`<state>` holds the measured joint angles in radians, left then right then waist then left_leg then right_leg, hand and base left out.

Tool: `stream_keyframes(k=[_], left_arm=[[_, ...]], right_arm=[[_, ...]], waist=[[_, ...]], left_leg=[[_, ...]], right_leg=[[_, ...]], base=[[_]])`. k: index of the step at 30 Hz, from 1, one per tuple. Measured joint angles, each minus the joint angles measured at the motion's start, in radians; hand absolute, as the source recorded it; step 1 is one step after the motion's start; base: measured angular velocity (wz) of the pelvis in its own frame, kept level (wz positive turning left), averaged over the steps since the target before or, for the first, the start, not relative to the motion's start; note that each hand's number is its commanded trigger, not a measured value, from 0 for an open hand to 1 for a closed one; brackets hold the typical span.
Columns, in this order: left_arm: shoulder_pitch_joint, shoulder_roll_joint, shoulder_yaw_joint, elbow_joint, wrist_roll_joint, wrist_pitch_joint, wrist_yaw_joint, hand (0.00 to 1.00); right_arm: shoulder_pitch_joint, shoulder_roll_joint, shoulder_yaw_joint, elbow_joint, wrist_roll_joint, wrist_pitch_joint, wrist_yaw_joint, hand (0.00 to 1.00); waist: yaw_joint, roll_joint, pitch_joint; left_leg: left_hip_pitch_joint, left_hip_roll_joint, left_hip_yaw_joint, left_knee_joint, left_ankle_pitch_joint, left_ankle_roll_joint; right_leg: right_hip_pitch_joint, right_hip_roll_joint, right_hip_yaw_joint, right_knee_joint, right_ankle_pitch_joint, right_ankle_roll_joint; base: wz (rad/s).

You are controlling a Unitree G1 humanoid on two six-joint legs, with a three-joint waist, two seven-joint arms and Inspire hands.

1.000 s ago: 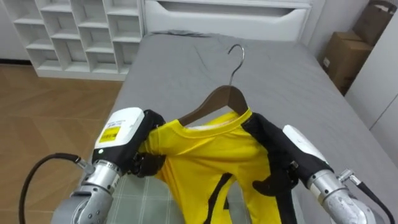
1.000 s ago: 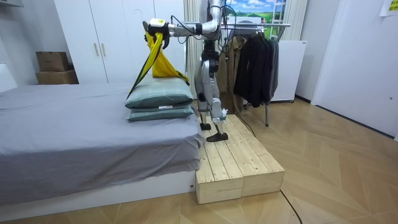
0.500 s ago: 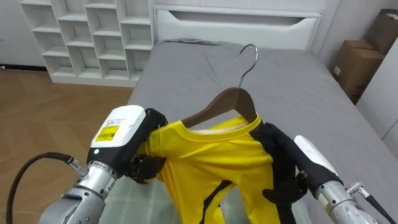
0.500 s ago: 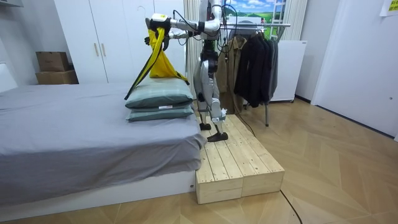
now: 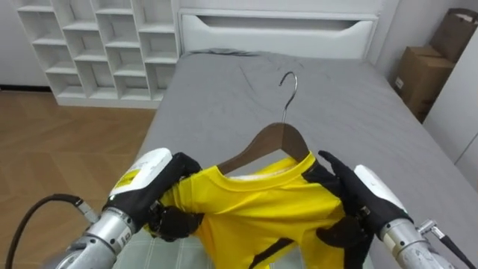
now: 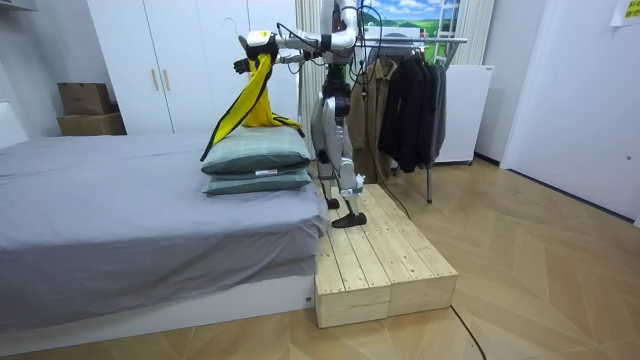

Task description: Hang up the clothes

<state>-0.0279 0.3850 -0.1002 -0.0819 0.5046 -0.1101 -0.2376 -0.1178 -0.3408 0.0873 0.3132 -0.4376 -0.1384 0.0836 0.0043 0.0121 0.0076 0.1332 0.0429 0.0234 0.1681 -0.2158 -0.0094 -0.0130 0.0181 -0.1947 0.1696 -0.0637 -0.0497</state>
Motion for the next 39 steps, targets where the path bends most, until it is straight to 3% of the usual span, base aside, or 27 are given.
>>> stream_keyframes(k=[31, 39], left_arm=[[0.000, -0.015, 0.008, -0.015, 0.001, 0.000, -0.051, 1.00], [0.014, -0.020, 0.005, -0.014, 0.012, 0.014, -0.053, 1.00]], right_arm=[[-0.002, 0.002, 0.012, -0.101, -0.047, -0.001, 0.030, 0.00], [-0.002, 0.029, 0.029, -0.132, -0.070, 0.030, 0.058, 0.00]], waist=[[0.001, -0.008, -0.0016], [0.006, -0.010, -0.0005]], left_leg=[[0.011, -0.002, 0.020, -0.003, 0.000, 0.000], [0.021, -0.001, 0.029, -0.004, 0.000, 0.000]], right_leg=[[-0.008, 0.001, 0.018, 0.018, -0.014, 0.003], [-0.002, 0.003, 0.027, 0.020, -0.014, 0.003]], base=[[-0.01], [-0.03]])
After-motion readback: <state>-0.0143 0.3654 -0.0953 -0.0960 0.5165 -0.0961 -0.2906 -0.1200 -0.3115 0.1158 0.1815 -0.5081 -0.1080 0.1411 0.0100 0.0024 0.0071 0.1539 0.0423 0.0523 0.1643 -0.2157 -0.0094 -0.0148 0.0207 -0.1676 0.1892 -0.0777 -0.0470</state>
